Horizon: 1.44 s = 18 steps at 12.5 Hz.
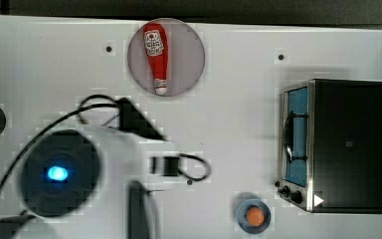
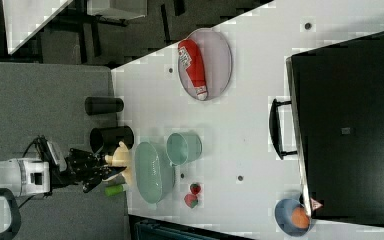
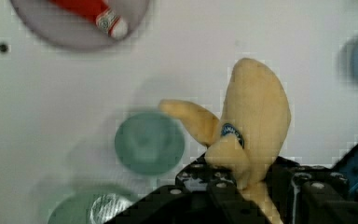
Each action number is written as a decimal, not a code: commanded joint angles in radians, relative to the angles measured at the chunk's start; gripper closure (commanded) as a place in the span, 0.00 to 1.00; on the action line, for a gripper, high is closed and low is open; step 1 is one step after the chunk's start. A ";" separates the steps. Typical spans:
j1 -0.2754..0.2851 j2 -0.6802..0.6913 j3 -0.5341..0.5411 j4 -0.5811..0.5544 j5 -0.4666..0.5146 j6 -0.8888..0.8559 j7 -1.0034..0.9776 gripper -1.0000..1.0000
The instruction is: Pick Banana and place it in mug.
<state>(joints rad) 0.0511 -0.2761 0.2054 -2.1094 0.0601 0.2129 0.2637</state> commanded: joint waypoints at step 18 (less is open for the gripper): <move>0.021 0.346 0.221 -0.279 -0.067 0.683 0.537 0.27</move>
<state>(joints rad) 0.0656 0.1048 0.4023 -2.4316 -0.0227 0.8799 0.7373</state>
